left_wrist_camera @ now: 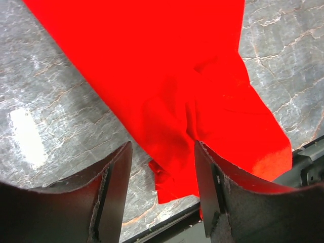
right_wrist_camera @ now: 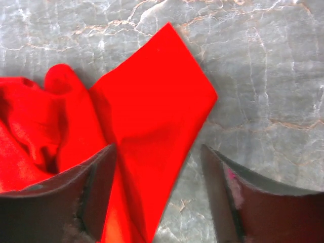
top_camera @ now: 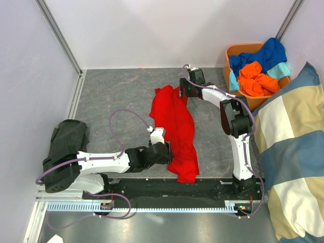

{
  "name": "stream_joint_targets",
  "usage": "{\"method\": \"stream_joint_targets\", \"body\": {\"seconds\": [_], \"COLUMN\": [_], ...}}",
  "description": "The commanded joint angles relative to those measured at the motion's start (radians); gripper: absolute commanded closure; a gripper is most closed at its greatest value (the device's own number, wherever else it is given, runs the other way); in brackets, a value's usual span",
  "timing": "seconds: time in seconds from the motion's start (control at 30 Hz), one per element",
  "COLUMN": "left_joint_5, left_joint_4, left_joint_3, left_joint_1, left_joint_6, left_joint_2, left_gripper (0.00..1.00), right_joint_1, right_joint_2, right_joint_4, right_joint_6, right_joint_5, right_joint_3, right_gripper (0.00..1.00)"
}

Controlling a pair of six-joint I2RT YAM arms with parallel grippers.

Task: Fold and stack the t-shirts
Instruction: Flatten out the tshirt

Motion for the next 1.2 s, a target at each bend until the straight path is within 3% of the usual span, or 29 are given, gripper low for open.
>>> {"method": "stream_joint_targets", "body": {"seconds": [0.0, 0.2, 0.33, 0.47, 0.5, 0.57, 0.6, 0.63, 0.73, 0.9, 1.03, 1.17], "left_joint_5": [-0.060, -0.063, -0.060, -0.059, -0.060, -0.063, -0.066, -0.069, -0.100, -0.192, -0.156, -0.096], "left_joint_4": [-0.020, -0.016, -0.006, 0.017, 0.023, 0.051, 0.054, 0.056, 0.036, -0.128, -0.153, -0.141], "left_joint_3": [-0.012, -0.015, -0.003, -0.002, -0.002, 0.000, 0.003, 0.012, 0.030, 0.051, 0.003, -0.005], "left_joint_1": [-0.013, -0.015, -0.021, -0.022, -0.022, -0.022, -0.022, -0.022, -0.022, 0.044, 0.259, 0.458], "left_joint_6": [-0.061, -0.084, -0.094, -0.104, -0.104, -0.104, -0.102, -0.094, -0.068, 0.004, 0.080, 0.183], "left_joint_2": [-0.023, 0.017, 0.063, 0.095, 0.101, 0.116, 0.120, 0.123, 0.101, -0.089, -0.268, -0.318], "left_gripper": [0.39, 0.37, 0.34, 0.34, 0.40, 0.63, 0.91, 0.98, 0.98, 0.98, 0.98, 0.98], "right_joint_1": [-0.011, -0.020, -0.020, -0.020, -0.020, -0.020, -0.021, -0.020, -0.021, -0.021, -0.024, -0.024], "right_joint_2": [0.059, 0.074, 0.069, 0.069, 0.069, 0.072, 0.073, 0.073, 0.065, -0.033, -0.142, -0.265], "right_joint_4": [0.006, 0.006, 0.005, 0.006, 0.008, 0.008, 0.008, 0.009, 0.012, 0.034, 0.054, 0.066], "right_joint_6": [0.005, 0.006, 0.002, 0.002, 0.002, 0.002, 0.003, 0.003, 0.003, 0.006, 0.025, 0.058], "right_joint_5": [-0.062, -0.100, -0.112, -0.121, -0.123, -0.124, -0.123, -0.124, -0.120, -0.047, 0.030, 0.113], "right_joint_3": [0.060, 0.067, 0.058, 0.050, 0.047, 0.044, 0.043, 0.043, 0.035, -0.041, -0.153, -0.259], "right_gripper": [0.38, 0.82, 0.92, 0.98, 1.00, 1.00, 1.00, 1.00, 1.00, 1.00, 1.00, 1.00]}}
